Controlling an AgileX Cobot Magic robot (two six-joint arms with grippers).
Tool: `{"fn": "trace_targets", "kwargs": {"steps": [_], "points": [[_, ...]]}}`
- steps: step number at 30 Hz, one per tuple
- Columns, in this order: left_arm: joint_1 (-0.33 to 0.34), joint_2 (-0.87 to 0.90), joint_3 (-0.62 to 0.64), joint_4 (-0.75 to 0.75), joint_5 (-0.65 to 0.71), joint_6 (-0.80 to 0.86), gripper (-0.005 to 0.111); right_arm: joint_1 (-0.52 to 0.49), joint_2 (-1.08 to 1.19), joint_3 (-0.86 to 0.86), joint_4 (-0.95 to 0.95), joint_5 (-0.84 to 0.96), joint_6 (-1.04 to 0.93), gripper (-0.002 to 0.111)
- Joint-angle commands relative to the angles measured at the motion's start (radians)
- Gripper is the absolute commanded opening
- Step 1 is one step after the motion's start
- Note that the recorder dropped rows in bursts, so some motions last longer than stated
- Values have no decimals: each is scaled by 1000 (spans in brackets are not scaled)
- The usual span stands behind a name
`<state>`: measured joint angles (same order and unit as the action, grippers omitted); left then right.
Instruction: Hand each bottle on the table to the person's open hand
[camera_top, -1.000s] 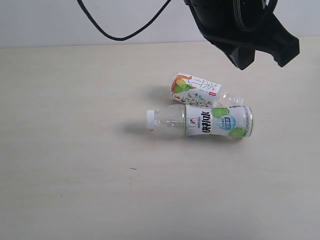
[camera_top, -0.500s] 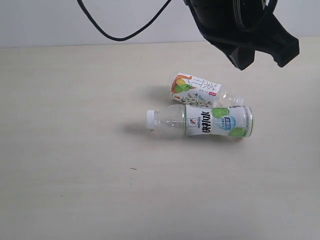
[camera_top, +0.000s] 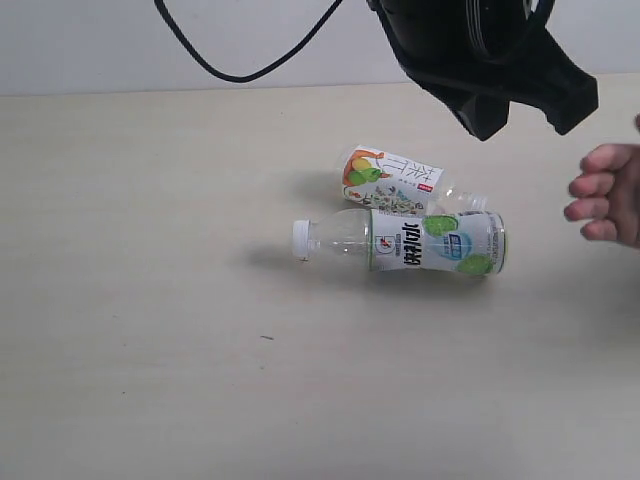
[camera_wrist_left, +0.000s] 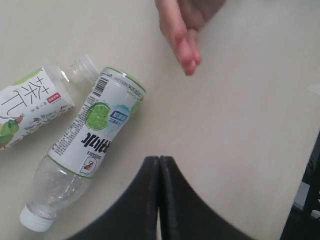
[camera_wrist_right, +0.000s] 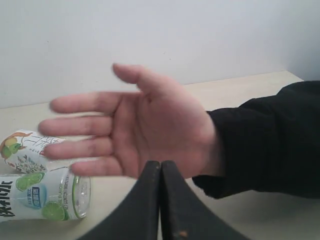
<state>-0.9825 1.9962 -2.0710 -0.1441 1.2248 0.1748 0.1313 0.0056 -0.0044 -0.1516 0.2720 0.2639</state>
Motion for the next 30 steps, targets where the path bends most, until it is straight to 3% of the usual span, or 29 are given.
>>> {"fn": "trace_targets", "kwargs": {"steps": [1, 27, 30], "points": [[-5, -7, 3, -2, -4, 5, 0, 2, -6, 4, -4, -8, 0, 0], [-5, -7, 3, -15, -4, 3, 0, 2, -6, 4, -4, -8, 0, 0], [-5, -7, 3, -23, -62, 3, 0, 2, -6, 4, -4, -8, 0, 0]]}}
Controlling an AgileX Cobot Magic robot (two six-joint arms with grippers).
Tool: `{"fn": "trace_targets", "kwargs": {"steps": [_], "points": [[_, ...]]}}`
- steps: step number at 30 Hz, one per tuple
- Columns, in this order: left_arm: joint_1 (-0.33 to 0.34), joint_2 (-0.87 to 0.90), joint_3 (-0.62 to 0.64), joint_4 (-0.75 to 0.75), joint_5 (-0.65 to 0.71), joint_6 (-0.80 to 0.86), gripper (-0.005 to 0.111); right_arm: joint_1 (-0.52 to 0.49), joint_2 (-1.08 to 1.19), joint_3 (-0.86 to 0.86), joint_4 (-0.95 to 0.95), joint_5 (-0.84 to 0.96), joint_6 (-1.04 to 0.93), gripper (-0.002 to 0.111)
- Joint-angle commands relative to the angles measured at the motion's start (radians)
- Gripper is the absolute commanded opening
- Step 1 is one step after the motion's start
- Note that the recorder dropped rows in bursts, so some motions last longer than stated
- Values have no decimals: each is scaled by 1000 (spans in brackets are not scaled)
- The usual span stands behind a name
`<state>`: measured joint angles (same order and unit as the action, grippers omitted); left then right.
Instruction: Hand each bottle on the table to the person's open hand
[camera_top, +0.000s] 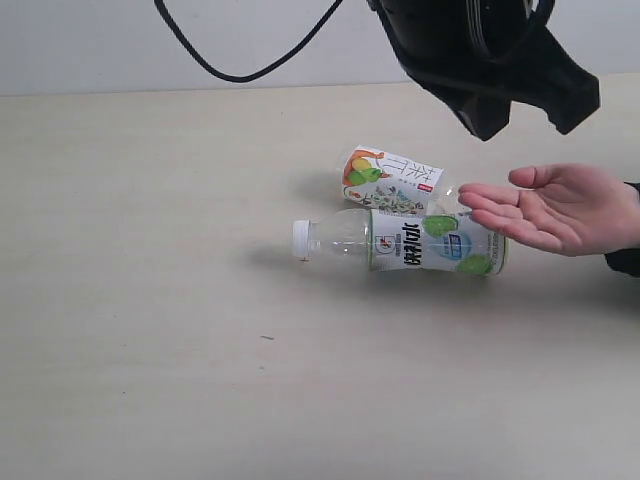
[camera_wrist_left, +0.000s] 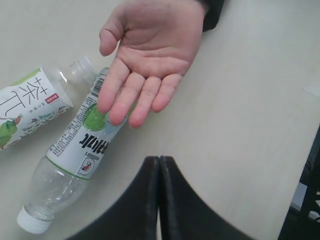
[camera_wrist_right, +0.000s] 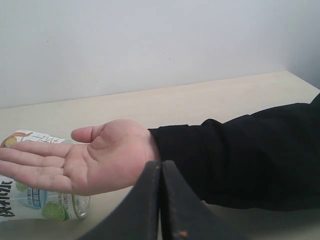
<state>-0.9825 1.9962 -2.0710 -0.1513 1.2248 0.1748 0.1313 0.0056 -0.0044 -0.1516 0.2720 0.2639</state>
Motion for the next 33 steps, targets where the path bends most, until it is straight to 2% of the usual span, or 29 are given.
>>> {"fn": "trace_targets", "kwargs": {"steps": [1, 6, 9, 13, 16, 21, 23, 27, 31, 33], "points": [[-5, -7, 3, -16, -75, 3, 0, 2, -6, 4, -4, -8, 0, 0], [-5, 1, 3, -11, -150, 3, 0, 2, -6, 4, -4, -8, 0, 0], [-5, 3, 3, -7, -149, 3, 0, 2, -6, 4, -4, -8, 0, 0], [-5, 3, 3, 64, -90, 30, 0, 2, -6, 4, -4, -8, 0, 0], [-3, 13, 3, 158, -25, 169, 0, 2, -6, 4, -4, -8, 0, 0], [40, 62, 1, 220, -4, 203, 0, 2, -6, 4, -4, -8, 0, 0], [63, 90, 1, 212, -4, 261, 0, 2, -6, 4, -4, -8, 0, 0], [103, 161, 1, 160, -4, 513, 0, 2, -6, 4, -4, -8, 0, 0], [115, 211, 1, 171, -4, 723, 0, 2, -6, 4, -4, -8, 0, 0], [125, 234, 1, 171, -4, 759, 0, 2, -6, 4, -4, -8, 0, 0]]}}
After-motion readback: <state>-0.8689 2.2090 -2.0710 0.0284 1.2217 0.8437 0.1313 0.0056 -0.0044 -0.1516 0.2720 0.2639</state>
